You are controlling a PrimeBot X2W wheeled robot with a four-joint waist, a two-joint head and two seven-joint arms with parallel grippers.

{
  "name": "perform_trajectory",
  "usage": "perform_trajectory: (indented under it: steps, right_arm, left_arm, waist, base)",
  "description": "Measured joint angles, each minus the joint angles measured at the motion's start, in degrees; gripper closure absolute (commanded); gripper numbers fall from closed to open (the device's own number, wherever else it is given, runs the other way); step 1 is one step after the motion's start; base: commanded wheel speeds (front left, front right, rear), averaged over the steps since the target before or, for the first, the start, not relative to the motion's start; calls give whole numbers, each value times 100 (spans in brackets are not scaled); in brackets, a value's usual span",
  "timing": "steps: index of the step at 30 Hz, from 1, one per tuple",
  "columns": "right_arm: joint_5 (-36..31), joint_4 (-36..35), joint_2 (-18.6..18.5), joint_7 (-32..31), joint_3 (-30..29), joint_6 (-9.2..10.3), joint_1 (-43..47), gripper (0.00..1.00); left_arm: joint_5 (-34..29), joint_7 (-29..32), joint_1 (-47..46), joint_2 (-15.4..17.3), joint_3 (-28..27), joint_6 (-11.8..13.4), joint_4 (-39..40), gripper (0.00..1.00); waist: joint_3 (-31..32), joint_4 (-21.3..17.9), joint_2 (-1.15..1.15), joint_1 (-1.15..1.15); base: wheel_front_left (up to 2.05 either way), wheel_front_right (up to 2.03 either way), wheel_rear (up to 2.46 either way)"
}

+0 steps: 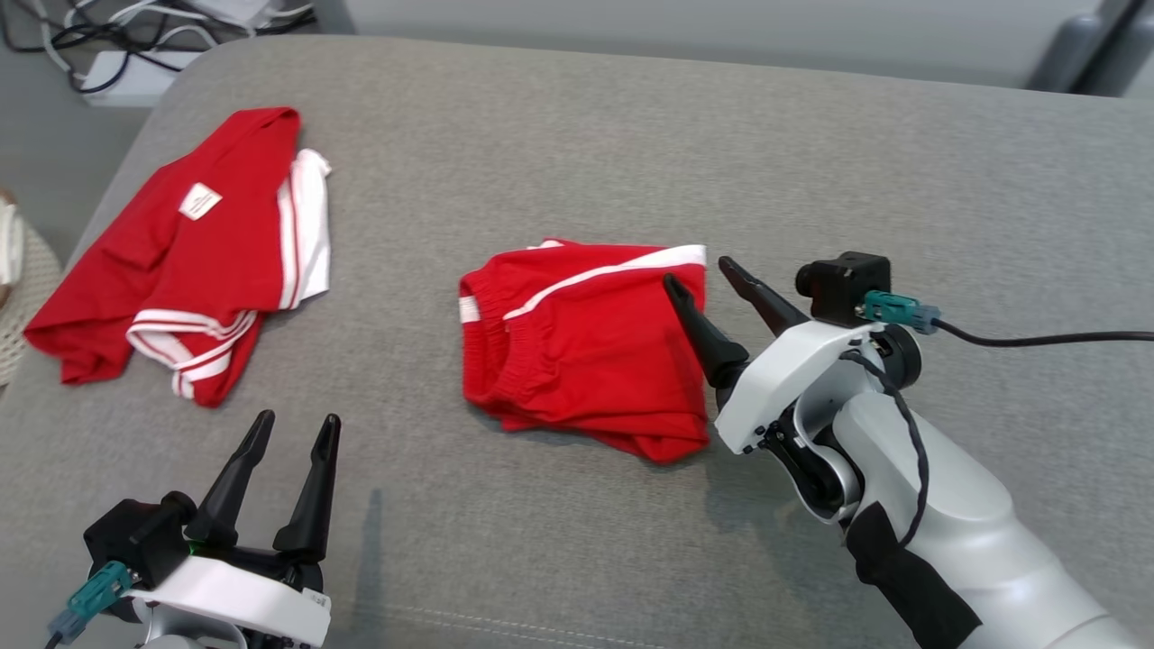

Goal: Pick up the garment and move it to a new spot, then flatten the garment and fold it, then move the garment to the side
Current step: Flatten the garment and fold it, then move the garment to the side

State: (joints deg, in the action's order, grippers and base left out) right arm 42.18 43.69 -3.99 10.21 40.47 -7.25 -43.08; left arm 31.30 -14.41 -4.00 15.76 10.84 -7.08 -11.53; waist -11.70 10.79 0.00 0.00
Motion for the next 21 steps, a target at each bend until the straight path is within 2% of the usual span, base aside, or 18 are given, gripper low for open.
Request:
perform_trajectory:
  steps: [11, 21]
  right_arm:
    - [-25, 135, 8, 194, -338, 0, 625, 0]
    - [-78, 94, 12, 252, -469, 0, 854, 0]
  left_arm:
    - [-151, 0, 36, -9, -101, 0, 266, 0]
    - [-315, 0, 130, 0, -143, 0, 378, 0]
  waist:
    - [156, -556, 0, 0]
    - [130, -517, 0, 0]
  base:
    - [0, 0, 0]
    - [0, 0, 0]
